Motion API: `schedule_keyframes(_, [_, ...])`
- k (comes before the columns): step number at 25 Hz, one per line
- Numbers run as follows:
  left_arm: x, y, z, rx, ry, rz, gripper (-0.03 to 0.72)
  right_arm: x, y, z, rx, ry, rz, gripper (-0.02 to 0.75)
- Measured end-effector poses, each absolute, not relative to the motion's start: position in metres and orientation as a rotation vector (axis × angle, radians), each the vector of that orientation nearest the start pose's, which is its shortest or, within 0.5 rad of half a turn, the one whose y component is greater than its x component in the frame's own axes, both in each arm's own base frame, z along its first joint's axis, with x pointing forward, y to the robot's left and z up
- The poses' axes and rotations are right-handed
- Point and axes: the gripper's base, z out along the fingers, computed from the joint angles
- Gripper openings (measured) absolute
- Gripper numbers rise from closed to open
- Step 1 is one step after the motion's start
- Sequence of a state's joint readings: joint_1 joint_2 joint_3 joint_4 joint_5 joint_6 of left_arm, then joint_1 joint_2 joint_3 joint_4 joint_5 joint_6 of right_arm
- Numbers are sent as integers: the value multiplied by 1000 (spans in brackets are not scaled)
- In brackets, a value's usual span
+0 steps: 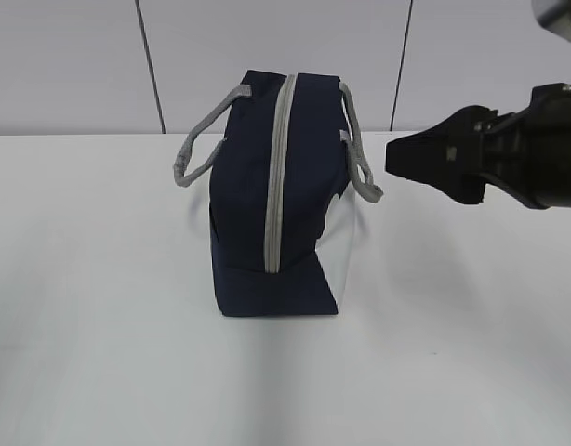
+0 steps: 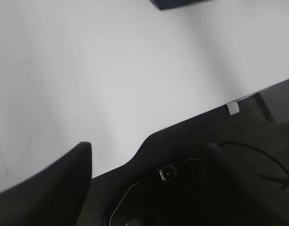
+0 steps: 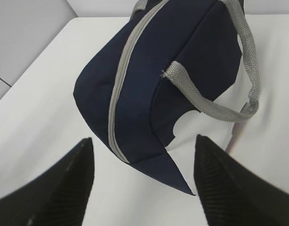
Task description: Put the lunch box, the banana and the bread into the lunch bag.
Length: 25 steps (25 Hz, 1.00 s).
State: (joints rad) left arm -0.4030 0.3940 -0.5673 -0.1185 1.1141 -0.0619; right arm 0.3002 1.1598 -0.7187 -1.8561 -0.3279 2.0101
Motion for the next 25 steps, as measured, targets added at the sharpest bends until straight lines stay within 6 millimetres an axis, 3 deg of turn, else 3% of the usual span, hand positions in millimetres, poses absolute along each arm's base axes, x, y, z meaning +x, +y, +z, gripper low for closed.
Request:
schedule_keyframes(8, [11,-5,283,282,2232,-310,486,223,99,291,-386,2017,583,491])
schedule_keyframes(15, [12,-1,280,267,2204,-258,430,230,90,292,-311,1990,471,491])
schedule_keyframes(25, [12,-1,279,267,2201,-259,412,234,84,294,-307,1959,366,491])
